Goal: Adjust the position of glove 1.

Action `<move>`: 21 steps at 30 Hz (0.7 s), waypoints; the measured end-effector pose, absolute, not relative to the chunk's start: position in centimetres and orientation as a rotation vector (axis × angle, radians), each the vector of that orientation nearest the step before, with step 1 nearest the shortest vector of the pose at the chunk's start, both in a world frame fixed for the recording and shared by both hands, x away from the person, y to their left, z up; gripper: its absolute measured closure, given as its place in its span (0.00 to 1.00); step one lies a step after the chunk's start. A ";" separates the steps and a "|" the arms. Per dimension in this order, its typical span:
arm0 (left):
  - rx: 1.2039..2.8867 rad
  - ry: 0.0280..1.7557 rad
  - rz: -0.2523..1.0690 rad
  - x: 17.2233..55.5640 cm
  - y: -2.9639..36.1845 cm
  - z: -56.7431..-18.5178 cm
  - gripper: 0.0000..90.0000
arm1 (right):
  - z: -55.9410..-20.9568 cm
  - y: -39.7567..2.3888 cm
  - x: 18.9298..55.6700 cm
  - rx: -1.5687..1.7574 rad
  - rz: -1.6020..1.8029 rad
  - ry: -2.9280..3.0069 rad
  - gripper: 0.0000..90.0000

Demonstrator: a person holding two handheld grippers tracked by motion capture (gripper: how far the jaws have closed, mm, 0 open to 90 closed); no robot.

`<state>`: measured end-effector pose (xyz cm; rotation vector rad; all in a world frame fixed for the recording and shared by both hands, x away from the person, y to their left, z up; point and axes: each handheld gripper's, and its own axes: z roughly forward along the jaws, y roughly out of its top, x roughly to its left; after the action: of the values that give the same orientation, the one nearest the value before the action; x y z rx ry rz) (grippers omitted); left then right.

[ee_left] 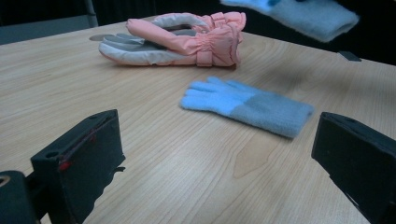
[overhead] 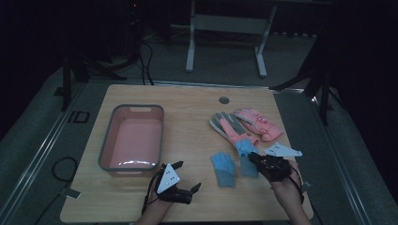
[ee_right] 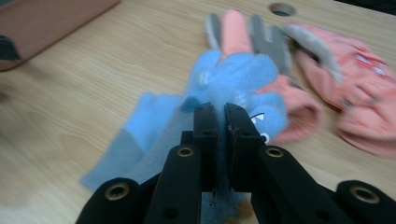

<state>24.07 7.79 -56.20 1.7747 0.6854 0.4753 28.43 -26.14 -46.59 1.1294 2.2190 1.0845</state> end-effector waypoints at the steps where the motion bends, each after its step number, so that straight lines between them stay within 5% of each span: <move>1: 1.775 0.685 0.476 24.1 7.8 -56.2 0.02 | -46.6 -25.7 28.5 1.127 1.100 2.234 0.93; 21: 1.777 0.681 0.478 24.0 7.8 -56.2 0.02 | -50.0 -20.5 29.0 1.065 1.094 2.408 0.93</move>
<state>24.05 7.77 -56.20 1.7765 0.6810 0.4785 29.02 -20.50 -49.98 1.0648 2.4085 1.0941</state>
